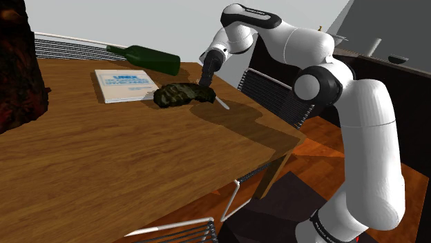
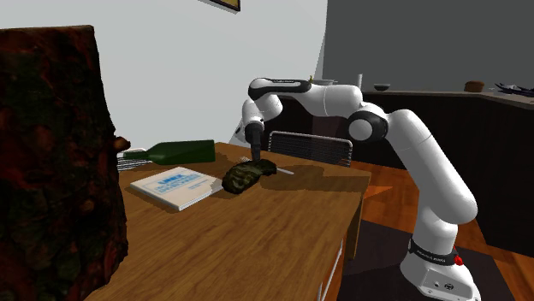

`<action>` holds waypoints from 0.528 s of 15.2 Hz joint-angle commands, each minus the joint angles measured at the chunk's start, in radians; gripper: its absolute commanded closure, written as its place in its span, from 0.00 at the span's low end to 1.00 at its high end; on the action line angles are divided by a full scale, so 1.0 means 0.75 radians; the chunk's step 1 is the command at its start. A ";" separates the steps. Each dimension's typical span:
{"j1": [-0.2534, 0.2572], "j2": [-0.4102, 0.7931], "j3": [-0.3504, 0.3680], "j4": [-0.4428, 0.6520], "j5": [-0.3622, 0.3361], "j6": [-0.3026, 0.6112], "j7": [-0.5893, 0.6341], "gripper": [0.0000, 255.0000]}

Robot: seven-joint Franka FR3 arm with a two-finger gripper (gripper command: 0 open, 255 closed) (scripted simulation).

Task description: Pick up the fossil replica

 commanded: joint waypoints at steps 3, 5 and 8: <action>-0.008 0.001 0.004 0.033 0.012 -0.021 0.027 1.00; -0.016 0.008 0.010 0.075 0.026 -0.043 0.060 1.00; -0.031 0.022 0.020 0.145 0.051 -0.076 0.112 1.00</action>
